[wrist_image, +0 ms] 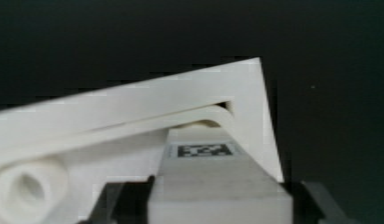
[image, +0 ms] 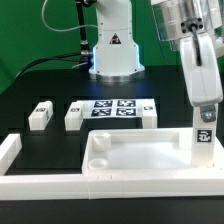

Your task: Assemble desk

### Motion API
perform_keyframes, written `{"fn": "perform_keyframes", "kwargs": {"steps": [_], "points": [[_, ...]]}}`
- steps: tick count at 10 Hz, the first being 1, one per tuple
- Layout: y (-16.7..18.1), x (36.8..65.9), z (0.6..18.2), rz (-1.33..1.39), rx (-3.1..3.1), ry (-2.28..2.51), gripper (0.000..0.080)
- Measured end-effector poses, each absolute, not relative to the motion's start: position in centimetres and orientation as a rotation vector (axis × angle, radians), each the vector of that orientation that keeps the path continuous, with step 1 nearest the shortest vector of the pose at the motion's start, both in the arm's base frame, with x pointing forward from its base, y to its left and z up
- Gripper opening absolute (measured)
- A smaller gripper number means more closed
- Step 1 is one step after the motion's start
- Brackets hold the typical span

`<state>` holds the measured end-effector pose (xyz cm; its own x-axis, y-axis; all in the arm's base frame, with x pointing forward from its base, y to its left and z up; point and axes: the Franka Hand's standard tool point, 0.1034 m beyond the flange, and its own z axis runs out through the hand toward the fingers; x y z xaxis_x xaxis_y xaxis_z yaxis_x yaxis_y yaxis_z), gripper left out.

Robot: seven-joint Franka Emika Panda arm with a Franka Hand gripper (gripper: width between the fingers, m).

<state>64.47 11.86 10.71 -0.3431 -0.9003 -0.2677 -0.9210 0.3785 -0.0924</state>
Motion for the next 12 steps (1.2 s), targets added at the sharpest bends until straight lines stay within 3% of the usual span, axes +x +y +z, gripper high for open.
{"fn": "perform_keyframes", "kwargs": {"steps": [3,4,5,6,8,10,11,12], "points": [[11.9,64.6,10.7,0.110,-1.567,2.374,0.0290],[11.9,64.6,10.6,0.110,-1.572,2.372,0.0391],[12.0,64.5,10.6,0.109,-1.578,2.367,0.0541],[12.0,64.5,10.6,0.109,-1.582,2.365,0.0616],[12.7,64.6,11.4,0.111,-1.596,2.344,0.0639],[13.3,64.4,15.2,0.086,-1.603,2.286,0.0648],[13.4,64.4,15.9,0.091,-1.609,2.278,0.0648],[13.3,64.2,15.3,0.094,-1.618,2.280,0.0648]]}}
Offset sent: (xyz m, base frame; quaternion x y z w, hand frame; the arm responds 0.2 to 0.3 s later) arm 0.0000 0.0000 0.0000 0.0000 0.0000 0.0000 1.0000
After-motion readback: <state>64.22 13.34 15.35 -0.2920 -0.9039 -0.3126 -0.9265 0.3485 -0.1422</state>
